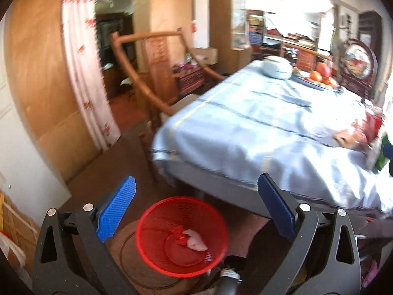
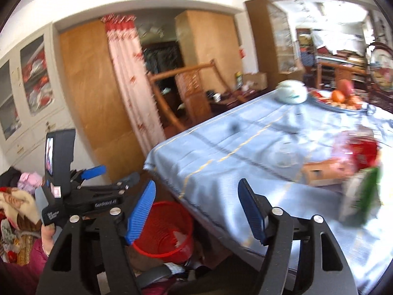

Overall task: Collect trash
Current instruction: 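Move both empty grippers back over the table, then reach the left gripper to the green-and-white drink carton and grasp it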

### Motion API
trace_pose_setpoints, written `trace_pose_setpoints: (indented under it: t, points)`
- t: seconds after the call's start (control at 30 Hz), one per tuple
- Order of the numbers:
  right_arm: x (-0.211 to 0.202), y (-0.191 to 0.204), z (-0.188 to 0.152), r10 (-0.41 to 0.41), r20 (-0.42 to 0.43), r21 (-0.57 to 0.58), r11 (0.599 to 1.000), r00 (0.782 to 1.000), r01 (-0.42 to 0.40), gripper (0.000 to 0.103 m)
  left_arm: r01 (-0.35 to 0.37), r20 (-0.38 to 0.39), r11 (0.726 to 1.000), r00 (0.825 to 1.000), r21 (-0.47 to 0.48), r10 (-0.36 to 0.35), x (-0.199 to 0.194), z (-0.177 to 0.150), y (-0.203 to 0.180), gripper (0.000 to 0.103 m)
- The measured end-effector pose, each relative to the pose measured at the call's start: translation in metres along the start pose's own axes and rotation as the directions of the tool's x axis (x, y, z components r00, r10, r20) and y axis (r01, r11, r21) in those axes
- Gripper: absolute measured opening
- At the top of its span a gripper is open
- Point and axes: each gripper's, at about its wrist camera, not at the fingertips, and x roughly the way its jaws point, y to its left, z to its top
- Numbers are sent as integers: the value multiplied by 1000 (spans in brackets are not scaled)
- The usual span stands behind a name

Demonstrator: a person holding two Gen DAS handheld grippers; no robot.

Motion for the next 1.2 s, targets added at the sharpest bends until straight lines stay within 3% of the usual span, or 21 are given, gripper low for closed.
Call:
trace_pose_setpoints:
  t: [0.27,0.5,0.67,0.97,1.07,1.2]
  points:
    - [-80,-75,-21,-186,133,125,978,974,170,88,100,-10,985,995,142,-100,-14,-7,-88,96]
    - [-123,-147,-51,-309,135,274,925,941,265,89,213,-35,952,977,220,-211,-8,-3,-167,96]
    - [-136,-183,-72,-373,119,342,886,920,315,90,298,-32,905,952,304,-303,-4,7,-227,96]
    - [-149,-214,-88,-410,102,394,853,906,342,90,439,-63,817,891,374,-450,11,26,-309,96]
    - [-152,-218,-87,-406,104,400,853,908,336,90,452,-65,801,882,393,-466,27,33,-330,96]
    - [-149,-220,-87,-402,97,397,855,911,335,91,452,-100,809,888,376,-449,51,38,-336,96]
